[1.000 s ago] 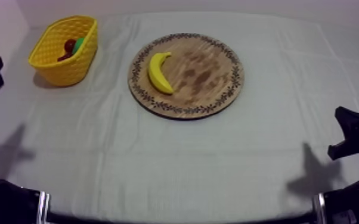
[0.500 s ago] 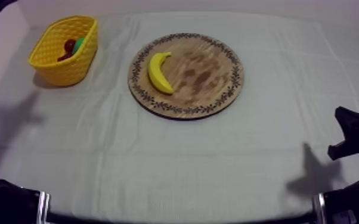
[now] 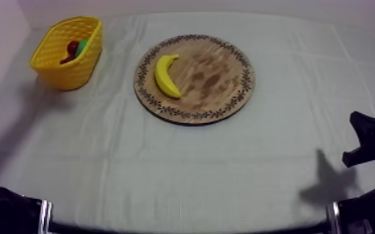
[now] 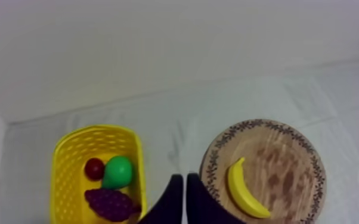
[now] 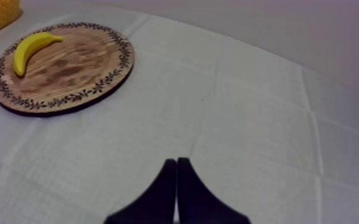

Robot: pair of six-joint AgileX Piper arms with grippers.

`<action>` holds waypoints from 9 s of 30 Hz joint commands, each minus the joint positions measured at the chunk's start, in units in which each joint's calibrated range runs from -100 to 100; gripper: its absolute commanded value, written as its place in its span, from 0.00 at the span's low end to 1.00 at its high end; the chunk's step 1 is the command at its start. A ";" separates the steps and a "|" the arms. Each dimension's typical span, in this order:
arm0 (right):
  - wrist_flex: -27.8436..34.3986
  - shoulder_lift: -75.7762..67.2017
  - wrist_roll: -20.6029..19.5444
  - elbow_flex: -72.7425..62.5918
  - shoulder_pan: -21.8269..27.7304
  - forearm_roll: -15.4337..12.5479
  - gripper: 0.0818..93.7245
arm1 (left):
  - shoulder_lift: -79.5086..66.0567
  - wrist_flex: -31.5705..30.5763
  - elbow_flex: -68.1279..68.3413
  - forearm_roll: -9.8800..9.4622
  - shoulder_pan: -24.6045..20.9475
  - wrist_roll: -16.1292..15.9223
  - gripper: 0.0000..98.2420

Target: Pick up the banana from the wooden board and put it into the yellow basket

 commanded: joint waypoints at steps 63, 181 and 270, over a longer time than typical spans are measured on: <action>0.02 0.00 0.00 -0.03 0.00 0.00 0.00 | 39.24 14.46 -24.84 -0.07 9.68 13.45 0.77; 0.02 0.00 0.00 -0.03 0.00 0.00 0.00 | 39.29 -4.74 -12.55 -1.50 -15.68 -5.76 0.18; 0.02 0.00 0.00 -0.03 0.00 0.00 0.00 | -83.29 -31.39 87.02 6.62 -18.11 -7.88 0.00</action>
